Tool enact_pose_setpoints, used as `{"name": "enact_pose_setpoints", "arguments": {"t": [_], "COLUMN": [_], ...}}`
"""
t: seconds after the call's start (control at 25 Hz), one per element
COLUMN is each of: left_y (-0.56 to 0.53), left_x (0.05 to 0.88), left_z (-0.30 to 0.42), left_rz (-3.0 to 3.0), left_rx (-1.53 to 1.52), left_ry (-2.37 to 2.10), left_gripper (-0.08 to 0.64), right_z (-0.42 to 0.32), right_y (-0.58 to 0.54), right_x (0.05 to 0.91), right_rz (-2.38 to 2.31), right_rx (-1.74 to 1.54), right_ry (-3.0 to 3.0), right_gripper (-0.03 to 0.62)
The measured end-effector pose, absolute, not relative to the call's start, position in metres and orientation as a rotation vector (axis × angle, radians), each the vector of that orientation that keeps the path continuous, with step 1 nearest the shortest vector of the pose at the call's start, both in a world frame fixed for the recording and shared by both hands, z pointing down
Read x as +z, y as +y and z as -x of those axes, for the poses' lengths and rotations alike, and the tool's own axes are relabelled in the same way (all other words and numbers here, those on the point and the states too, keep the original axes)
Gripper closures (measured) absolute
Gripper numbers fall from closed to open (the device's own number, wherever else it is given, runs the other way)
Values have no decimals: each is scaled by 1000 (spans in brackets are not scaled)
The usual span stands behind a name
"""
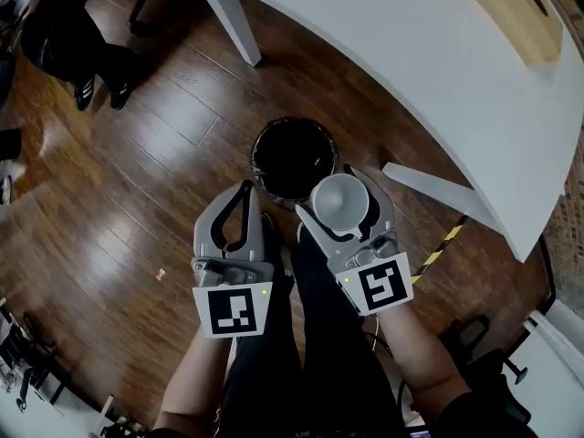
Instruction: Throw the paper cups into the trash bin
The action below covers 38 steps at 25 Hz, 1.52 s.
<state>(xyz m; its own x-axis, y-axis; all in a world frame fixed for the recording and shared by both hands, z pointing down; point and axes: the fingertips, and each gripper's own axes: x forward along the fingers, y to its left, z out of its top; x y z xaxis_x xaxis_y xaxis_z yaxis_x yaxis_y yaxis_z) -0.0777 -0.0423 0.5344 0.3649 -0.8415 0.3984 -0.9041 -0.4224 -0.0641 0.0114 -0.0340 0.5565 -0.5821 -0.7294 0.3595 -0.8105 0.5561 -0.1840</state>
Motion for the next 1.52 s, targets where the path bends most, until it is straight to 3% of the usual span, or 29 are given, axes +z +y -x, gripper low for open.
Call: {"name": "enact_pose_setpoints", "arguments": {"t": [0.32,0.84,1.0,1.2,1.52], "left_y": [-56,-58,-62,-71,-75], "left_x": [644,744,756,752,746], "left_z": [76,91,96,103,106], "left_rz": [-2501,-2316,-2305,-2306,-2296], "left_rx": [622,702,729,720,681], "left_ry": [-1411,-1408,-1404,-1436,-1444], "left_gripper": [555,555,555,555,555], "right_z": [3,4,4,7,5], "right_y": [-49,-50,-45,-43,-47], "right_x": [667,778,796,805,795], "right_rz": [-1308,-1352,-1353,-1330,-1353], "right_rx": [503,646,702,754,733], "right_ry": [-2438,-2295,-2237,-2217,-2215], "right_gripper": [238,235,230,166,164]}}
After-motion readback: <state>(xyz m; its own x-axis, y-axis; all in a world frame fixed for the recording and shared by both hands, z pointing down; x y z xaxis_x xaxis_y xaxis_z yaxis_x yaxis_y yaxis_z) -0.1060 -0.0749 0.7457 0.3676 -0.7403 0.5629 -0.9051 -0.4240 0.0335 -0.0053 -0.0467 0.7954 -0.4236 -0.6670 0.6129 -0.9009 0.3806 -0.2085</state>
